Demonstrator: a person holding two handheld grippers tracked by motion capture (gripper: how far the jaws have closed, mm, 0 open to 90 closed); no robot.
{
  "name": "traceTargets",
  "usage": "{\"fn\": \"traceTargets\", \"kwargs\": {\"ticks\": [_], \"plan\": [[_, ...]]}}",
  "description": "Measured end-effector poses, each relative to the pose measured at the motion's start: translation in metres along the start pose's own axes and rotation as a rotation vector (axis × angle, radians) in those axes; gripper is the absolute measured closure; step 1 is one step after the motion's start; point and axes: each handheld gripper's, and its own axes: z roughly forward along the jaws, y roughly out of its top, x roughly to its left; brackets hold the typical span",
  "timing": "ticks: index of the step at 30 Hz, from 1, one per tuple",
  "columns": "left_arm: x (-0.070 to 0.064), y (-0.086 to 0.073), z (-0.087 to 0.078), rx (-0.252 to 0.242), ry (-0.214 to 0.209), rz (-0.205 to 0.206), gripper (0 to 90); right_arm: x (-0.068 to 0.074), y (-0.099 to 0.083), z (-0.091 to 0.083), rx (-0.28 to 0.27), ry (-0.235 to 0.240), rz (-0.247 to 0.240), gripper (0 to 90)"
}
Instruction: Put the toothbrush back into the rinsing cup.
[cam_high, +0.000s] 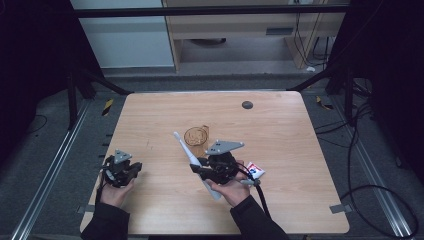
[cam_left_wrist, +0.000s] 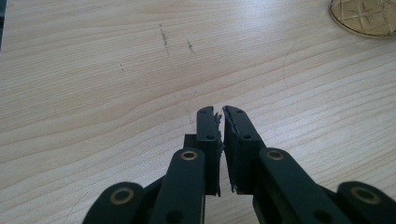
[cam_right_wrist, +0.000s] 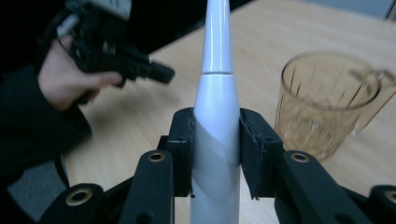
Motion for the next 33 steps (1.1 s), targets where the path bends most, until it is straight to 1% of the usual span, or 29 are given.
{"fn": "traceTargets", "kwargs": {"ticks": [3, 6, 7, 8, 9, 10, 12, 16, 21, 22, 23, 26, 29, 33], "plan": [[0.000, 0.000, 0.000, -0.002, 0.000, -0.001, 83.8, 0.000, 0.004, -0.005, -0.081, -0.008, 0.003, 67.4], [0.000, 0.000, 0.000, -0.002, 0.000, -0.001, 83.8, -0.001, 0.008, -0.009, -0.174, -0.015, 0.021, 67.4], [0.000, 0.000, 0.000, -0.003, 0.000, -0.001, 83.6, -0.002, 0.011, -0.011, -0.227, -0.026, 0.025, 67.4], [0.000, 0.000, 0.000, -0.003, 0.000, -0.001, 83.6, -0.002, 0.011, -0.011, -0.227, -0.026, 0.025, 67.4], [0.000, 0.000, 0.000, -0.004, 0.001, -0.001, 83.6, -0.002, 0.012, -0.012, -0.245, -0.029, 0.026, 67.4], [0.000, 0.000, 0.000, -0.005, 0.001, -0.001, 83.5, -0.003, 0.014, -0.013, -0.278, -0.038, 0.020, 67.4], [0.000, 0.000, 0.000, -0.006, 0.002, 0.000, 83.4, -0.004, 0.017, -0.013, -0.312, -0.042, 0.025, 67.4], [0.000, 0.000, 0.000, -0.007, 0.003, 0.001, 83.2, -0.009, 0.023, -0.016, -0.398, -0.061, 0.032, 67.4], [0.000, 0.000, 0.000, -0.008, 0.003, 0.002, 83.2, -0.013, 0.029, -0.016, -0.475, -0.100, 0.037, 67.4], [0.000, 0.000, 0.000, -0.009, 0.003, 0.001, 83.3, -0.015, 0.031, -0.015, -0.496, -0.115, 0.042, 67.4], [0.000, 0.000, 0.000, -0.009, 0.003, 0.002, 83.3, -0.015, 0.031, -0.015, -0.496, -0.115, 0.042, 67.4], [0.000, 0.000, 0.000, -0.009, 0.004, 0.002, 83.3, -0.019, 0.035, -0.012, -0.528, -0.140, 0.047, 67.4], [0.000, 0.000, 0.000, -0.008, 0.004, 0.004, 83.3, -0.024, 0.039, -0.009, -0.553, -0.156, 0.055, 67.4], [0.000, 0.000, 0.000, -0.010, 0.004, 0.005, 83.2, -0.031, 0.042, -0.005, -0.569, -0.184, 0.055, 67.3]]}}
